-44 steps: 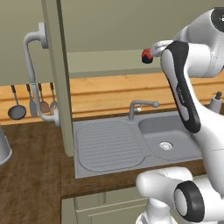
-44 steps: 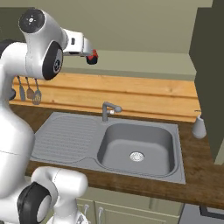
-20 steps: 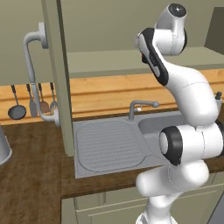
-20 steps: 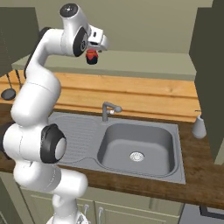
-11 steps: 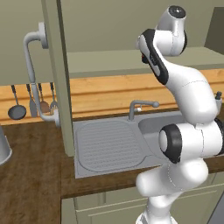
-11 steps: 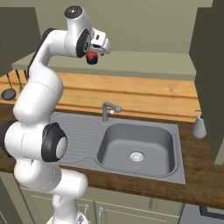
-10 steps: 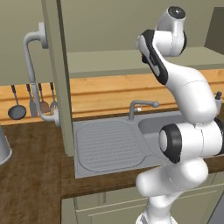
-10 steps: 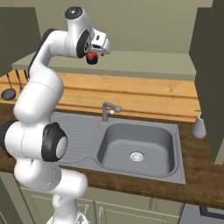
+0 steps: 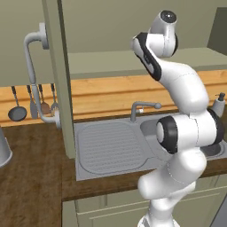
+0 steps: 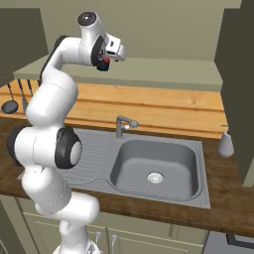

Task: From the different types of pastries on the counter, select a croissant and place it on the cutting board. Then retrieve a jar of jam from the cabinet and place it alongside the croissant on the cutting board.

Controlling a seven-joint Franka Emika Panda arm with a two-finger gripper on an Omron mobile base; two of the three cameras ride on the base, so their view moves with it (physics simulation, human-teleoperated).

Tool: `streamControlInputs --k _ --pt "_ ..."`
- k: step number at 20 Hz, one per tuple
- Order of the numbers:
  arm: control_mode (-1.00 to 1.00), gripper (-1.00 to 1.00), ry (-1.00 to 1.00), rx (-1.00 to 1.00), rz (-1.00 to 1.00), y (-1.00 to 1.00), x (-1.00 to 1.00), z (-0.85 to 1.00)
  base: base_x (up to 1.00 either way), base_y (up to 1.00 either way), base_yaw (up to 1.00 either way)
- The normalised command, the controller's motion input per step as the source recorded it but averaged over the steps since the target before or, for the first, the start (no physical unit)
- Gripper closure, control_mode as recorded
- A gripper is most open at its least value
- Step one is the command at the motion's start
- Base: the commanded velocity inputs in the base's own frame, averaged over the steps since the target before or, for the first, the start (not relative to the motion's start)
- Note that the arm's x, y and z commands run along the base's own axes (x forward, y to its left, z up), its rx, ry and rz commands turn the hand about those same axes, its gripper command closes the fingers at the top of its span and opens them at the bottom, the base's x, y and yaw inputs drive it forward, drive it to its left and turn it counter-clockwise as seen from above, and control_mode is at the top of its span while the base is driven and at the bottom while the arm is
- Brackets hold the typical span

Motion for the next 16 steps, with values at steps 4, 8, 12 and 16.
streamControlInputs --k 4,8,12,16 --pt "-1.0 1.0 0.1 0.13 -0.08 0.25 0.0 -0.06 0.0 0.0 0.0" --pt "-1.0 1.0 0.25 0.19 -0.23 0.64 -0.03 -0.23 0.0 0.0 0.0" --pt "-1.0 1.0 0.2 0.15 -0.18 0.34 0.0 -0.22 0.0 0.0 0.0" --pt "-1.0 1.0 -0.03 0.01 -0.13 0.05 -0.47 0.24 0.0 0.0 0.0"
